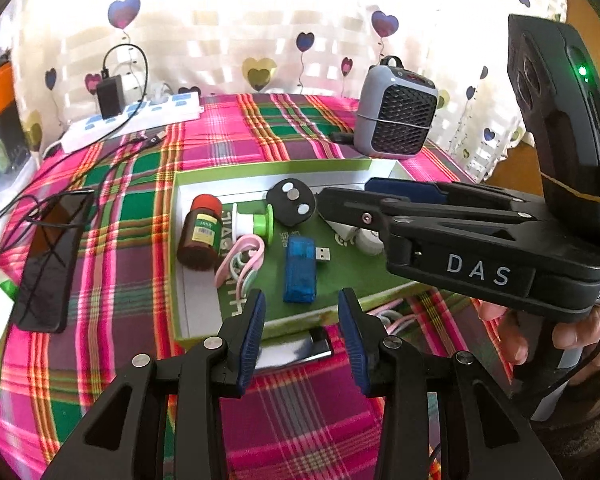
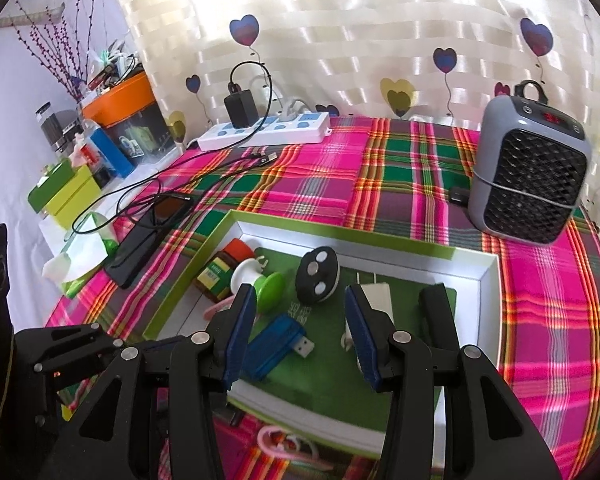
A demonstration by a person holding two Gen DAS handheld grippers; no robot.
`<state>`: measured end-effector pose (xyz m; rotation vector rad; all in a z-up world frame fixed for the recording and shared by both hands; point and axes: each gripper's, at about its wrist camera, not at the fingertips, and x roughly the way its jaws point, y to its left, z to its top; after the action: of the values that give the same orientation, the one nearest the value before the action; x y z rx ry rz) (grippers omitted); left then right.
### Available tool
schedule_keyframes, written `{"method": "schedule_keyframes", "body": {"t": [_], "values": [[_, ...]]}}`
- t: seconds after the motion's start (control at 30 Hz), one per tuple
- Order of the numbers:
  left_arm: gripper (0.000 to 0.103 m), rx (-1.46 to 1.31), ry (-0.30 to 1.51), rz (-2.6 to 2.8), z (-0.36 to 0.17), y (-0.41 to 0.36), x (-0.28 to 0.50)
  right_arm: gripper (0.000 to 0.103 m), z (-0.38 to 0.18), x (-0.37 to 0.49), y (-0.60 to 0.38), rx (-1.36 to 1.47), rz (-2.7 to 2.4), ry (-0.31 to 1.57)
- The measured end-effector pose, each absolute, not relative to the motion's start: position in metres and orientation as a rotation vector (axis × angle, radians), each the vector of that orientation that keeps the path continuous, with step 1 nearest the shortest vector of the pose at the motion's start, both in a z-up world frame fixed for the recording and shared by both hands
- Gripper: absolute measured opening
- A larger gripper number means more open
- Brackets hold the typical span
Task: Organize rigid objects
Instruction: 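Withdraw both open grippers from the box and lower the right gripper to the pink hook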
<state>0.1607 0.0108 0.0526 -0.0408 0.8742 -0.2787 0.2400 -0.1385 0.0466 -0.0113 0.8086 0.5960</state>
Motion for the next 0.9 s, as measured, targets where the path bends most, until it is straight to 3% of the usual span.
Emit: {"method": "schedule_keyframes", "body": {"t": [0.9], "values": [[0.037,-0.159,0.875,-0.24,0.038,0.067,0.118,0.047,0.03,0.171,-0.185,0.058,0.479,0.776]]}}
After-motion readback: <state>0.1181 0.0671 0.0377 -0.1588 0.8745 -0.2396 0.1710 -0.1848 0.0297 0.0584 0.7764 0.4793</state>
